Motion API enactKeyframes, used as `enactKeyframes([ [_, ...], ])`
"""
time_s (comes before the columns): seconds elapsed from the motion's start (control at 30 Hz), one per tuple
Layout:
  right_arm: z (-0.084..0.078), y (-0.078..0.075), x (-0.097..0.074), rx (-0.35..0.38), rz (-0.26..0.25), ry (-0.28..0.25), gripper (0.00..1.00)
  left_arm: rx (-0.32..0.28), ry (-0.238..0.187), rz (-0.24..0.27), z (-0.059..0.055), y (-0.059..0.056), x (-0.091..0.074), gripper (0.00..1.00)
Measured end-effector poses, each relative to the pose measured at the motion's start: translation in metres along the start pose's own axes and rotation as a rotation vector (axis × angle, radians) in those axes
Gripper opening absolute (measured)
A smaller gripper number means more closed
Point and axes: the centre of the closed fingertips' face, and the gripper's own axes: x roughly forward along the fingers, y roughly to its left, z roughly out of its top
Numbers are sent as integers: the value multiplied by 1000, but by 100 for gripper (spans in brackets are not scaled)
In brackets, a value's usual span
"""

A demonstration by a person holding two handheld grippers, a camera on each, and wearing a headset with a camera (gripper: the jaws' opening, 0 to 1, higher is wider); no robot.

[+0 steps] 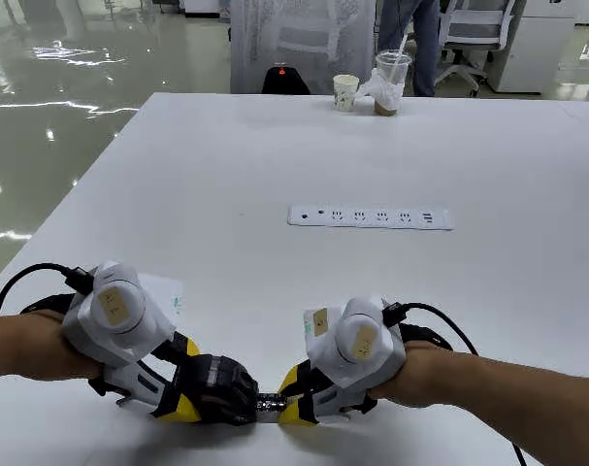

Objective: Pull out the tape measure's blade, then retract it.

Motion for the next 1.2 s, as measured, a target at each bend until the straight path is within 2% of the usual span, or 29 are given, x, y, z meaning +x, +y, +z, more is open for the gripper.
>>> enactKeyframes([
  [0.77, -21, 4, -19, 19, 2, 33, 9, -1, 11, -1, 0, -1, 1, 26],
  [1.2, -32, 6, -29, 26, 3, 52, 9, 4, 38, -3, 0, -2, 1, 26],
])
